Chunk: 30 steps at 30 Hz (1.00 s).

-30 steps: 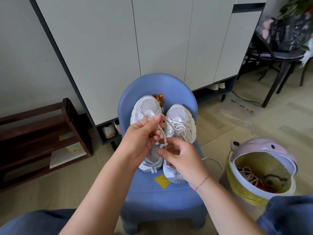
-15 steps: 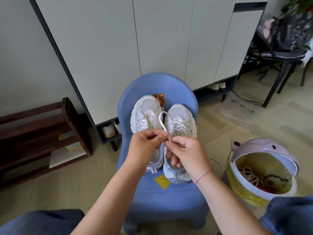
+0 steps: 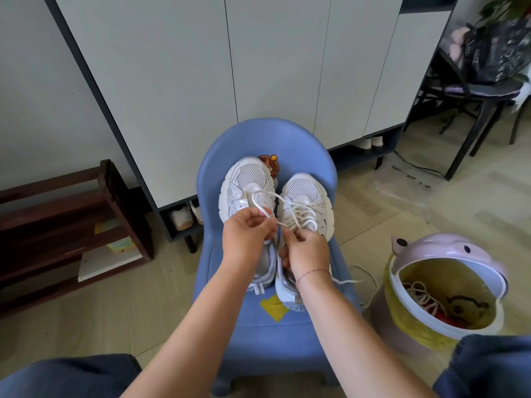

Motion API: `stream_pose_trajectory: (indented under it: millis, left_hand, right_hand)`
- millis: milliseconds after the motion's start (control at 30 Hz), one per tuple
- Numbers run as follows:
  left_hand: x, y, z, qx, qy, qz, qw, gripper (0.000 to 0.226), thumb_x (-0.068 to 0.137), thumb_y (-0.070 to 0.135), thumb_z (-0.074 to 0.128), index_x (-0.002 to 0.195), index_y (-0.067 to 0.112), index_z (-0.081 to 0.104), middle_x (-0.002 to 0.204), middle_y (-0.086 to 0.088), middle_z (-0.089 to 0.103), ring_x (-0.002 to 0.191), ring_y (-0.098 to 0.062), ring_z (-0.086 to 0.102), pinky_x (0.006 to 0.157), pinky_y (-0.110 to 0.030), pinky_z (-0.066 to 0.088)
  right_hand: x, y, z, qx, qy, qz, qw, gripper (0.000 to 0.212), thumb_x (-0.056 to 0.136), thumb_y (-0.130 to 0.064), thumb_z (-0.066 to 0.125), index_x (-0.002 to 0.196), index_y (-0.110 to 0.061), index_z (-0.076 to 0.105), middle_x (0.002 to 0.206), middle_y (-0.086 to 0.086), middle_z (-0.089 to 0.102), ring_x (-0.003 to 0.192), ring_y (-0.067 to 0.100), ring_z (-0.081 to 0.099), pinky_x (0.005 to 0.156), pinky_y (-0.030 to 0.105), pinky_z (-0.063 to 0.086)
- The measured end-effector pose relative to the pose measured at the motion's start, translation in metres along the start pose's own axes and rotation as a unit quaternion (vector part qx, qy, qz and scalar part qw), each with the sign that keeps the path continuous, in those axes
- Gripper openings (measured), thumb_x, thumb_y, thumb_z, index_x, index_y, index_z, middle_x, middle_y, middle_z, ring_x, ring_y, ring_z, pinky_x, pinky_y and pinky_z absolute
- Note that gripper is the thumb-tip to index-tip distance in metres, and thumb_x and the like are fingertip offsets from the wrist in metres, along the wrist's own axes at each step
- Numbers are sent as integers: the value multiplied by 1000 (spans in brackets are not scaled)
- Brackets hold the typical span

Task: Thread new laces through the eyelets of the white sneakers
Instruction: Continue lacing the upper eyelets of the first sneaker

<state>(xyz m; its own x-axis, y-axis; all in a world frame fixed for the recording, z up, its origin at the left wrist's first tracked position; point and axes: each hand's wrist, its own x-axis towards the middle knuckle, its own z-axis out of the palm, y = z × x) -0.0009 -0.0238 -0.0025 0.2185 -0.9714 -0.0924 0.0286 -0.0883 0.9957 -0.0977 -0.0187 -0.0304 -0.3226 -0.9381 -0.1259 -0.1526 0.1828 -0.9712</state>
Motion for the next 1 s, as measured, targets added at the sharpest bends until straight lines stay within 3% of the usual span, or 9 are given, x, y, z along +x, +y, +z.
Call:
stream_pose_trajectory:
  millis: [67,167,233,333,533,700,833,1000]
  left_hand:
    - [-1,0,2,10,1,6,1000,6,86,1,66,84,5,63,72,-9,67,60,-14,62,67,-25,55]
    - [-2,0,5,29,2,17,999,10,89,2,62,83,9,59,73,-7,68,57,-8,63,60,-19,53]
    - [-1,-3,7,56,-4,34,998,13,88,2,62,81,11,58,74,-9,69,64,-13,66,66,-27,55]
    - [-1,-5,12,137,-16,72,988,15,84,6,66,77,18,59,75,-6,71,75,-21,68,76,-37,56]
    - [-2,3,22,186,-11,104,977,24,85,4,64,75,25,56,71,6,66,65,-8,61,57,-11,44]
    - [1,4,27,240,-19,133,961,21,83,3,62,74,21,57,67,6,63,68,-14,60,69,-31,51]
    - [3,5,30,280,-18,154,947,27,82,3,60,70,25,52,69,6,62,71,-18,60,70,-34,50]
    - [4,2,29,254,-17,110,961,18,80,6,65,77,21,57,71,4,67,72,-16,63,70,-34,53]
  right_hand:
    - [1,3,0,-20,26,-22,999,43,89,-27,59,56,0,50,54,22,49,50,22,41,51,36,41]
    - [0,6,-9,-15,19,-31,999,41,91,-23,57,55,-9,44,54,10,41,55,19,35,55,29,31]
    - [-1,6,-15,1,7,-30,1000,37,93,-21,56,58,-11,45,57,5,41,57,17,34,54,26,32]
    - [0,9,-18,24,2,-40,999,28,94,-18,54,71,-2,58,71,6,53,66,15,43,52,11,34]
    - [-1,11,-18,11,-18,-45,999,32,93,-11,52,61,-13,52,60,3,48,60,15,41,51,18,33]
    - [-2,13,-18,38,-16,-44,998,25,91,-9,54,66,-7,55,64,8,52,62,15,43,59,25,37]
    - [0,14,-18,49,-16,-40,998,29,90,-11,55,62,-15,56,61,5,54,61,15,46,62,28,40]
    - [2,17,-15,64,-3,-27,998,26,93,-14,49,70,-6,59,75,22,61,68,21,52,70,40,49]
